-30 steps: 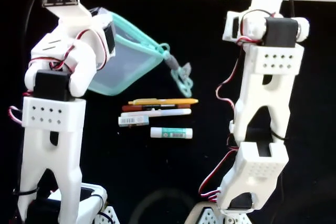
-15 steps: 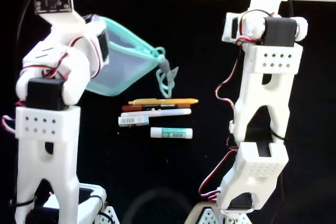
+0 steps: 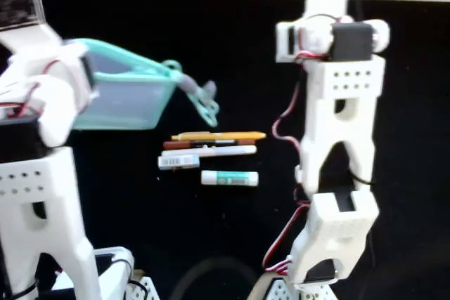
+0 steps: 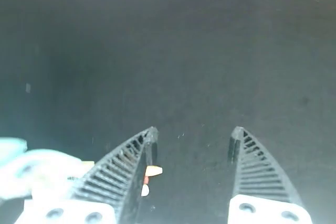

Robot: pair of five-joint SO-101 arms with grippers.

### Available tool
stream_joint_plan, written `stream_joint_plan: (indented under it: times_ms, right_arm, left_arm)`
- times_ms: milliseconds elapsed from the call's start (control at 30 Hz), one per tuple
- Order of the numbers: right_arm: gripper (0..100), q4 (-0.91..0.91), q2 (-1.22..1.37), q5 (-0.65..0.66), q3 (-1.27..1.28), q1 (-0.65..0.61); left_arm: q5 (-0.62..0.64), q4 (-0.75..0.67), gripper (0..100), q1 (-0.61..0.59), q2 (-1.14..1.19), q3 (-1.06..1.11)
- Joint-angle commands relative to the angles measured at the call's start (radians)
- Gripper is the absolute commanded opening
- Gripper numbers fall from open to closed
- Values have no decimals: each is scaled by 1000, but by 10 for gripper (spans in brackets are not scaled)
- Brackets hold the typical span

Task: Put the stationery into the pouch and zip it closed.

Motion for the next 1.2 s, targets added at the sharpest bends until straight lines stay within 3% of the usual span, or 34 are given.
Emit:
stream_joint_plan:
  times_ms: [0,367,533,767,1167]
  right_arm:
    - [228,7,-15,94,65,-62]
    - [225,7,-16,290,285,-183]
    - [180,7,-39,384,366,-216]
    - [180,-2,-266,600,717,-251]
    - [181,-320,-556,683,1322,-269]
  left_arm:
    - [-6,29,7,-22,10,71]
    - [-6,29,7,-22,10,110]
    - [-8,28,7,-22,12,110]
    - [-8,28,7,-22,19,110]
    - [-8,28,7,-22,19,110]
